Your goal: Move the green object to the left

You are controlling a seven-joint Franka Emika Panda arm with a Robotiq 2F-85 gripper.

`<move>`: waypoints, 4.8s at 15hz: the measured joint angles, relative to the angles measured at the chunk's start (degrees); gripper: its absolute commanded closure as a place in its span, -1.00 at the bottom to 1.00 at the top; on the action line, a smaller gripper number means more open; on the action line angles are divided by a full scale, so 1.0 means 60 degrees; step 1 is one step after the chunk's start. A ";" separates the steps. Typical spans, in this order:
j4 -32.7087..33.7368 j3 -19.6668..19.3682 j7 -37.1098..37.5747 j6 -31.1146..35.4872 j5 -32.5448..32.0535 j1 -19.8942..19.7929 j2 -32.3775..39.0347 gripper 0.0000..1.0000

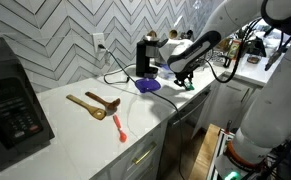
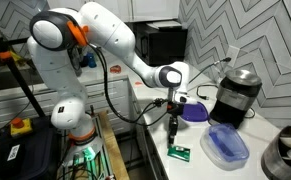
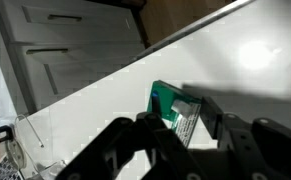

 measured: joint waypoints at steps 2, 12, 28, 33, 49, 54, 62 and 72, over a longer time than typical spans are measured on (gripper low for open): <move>0.0088 -0.0061 0.0000 0.0000 0.0000 0.0052 0.0150 -0.08; 0.0313 -0.0221 0.0000 0.0000 0.0000 0.0251 0.0602 1.00; 0.0800 -0.0937 -0.0033 0.1354 0.0477 0.0172 -0.0881 0.98; 0.0730 -0.1154 -0.0061 0.2637 0.2155 -0.0041 -0.1532 0.98; -0.0704 -0.1544 -0.3411 0.4537 1.0059 0.0124 -0.2410 0.98; -0.0761 -0.1512 -0.3402 0.4226 0.9495 -0.0062 -0.2643 0.98; -0.0971 -0.0519 -0.1149 0.3716 0.3927 -0.1542 -0.2631 0.98; -0.1548 -0.0191 -0.0645 0.2997 -0.0101 -0.1609 -0.2215 0.98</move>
